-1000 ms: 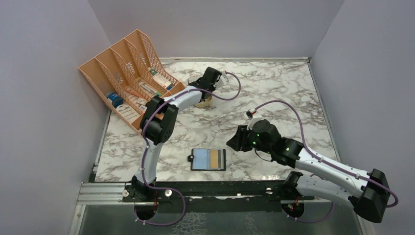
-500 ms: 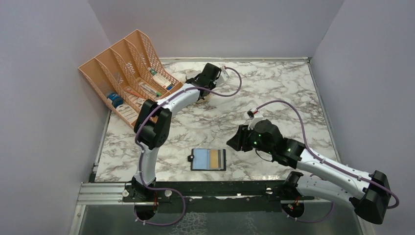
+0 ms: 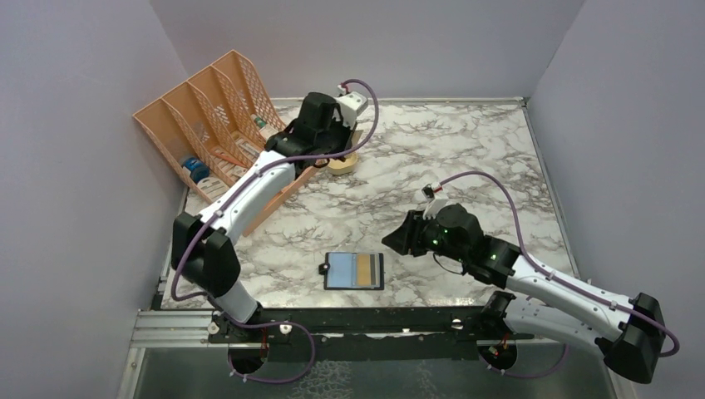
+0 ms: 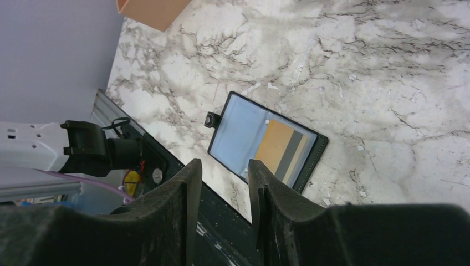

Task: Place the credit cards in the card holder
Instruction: Pick up the credit card from the storage box, then insert the credit card into the card holder.

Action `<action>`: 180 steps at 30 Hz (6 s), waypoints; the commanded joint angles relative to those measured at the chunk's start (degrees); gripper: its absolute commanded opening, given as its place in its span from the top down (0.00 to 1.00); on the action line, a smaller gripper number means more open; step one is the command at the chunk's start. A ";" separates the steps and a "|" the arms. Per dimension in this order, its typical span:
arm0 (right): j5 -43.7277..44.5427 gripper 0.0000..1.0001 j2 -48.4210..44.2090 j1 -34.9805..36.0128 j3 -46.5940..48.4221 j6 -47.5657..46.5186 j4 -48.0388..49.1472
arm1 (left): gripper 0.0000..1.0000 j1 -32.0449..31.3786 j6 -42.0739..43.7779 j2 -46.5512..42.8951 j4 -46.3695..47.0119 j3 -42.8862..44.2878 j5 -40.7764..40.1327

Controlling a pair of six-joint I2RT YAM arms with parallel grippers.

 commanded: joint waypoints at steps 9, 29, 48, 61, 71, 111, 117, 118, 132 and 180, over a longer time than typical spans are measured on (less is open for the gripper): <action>-4.75 0.64 -2.35 0.19 -1.70 4.05 12.22 | 1.00 2.95 -22.06 -15.64 10.43 -24.87 37.30; -9.89 0.56 3.41 0.18 2.42 -0.67 12.28 | 1.00 2.99 -42.94 -37.09 32.02 -54.90 54.46; -15.55 0.84 4.71 0.19 -0.76 0.30 20.76 | 1.00 3.01 -48.17 -38.54 40.60 -59.71 58.19; -14.75 0.99 3.64 0.19 -3.58 1.03 22.75 | 0.52 2.99 -42.71 -39.28 28.98 -56.14 52.20; -9.92 0.99 9.49 0.14 -4.73 2.48 20.83 | 0.48 3.01 -33.60 -42.56 5.99 -50.80 24.12; -7.33 0.99 29.62 -2.61 -7.07 8.03 30.46 | 0.64 1.96 -54.51 -39.91 19.49 -72.92 11.07; -9.65 0.99 29.42 -3.85 -9.06 9.59 32.86 | 0.71 1.69 -57.84 -39.04 25.32 -75.42 13.77; -9.54 0.99 29.29 -3.93 -9.20 9.69 32.77 | 0.71 1.65 -57.92 -38.62 25.60 -75.54 13.96; -13.14 0.99 28.21 -5.82 -12.69 13.36 37.51 | 0.78 -0.12 -61.53 -36.64 29.62 -77.18 14.39; -15.36 0.99 23.45 -6.22 -16.10 15.58 38.14 | 0.76 -3.58 -63.11 -37.15 31.63 -78.44 14.21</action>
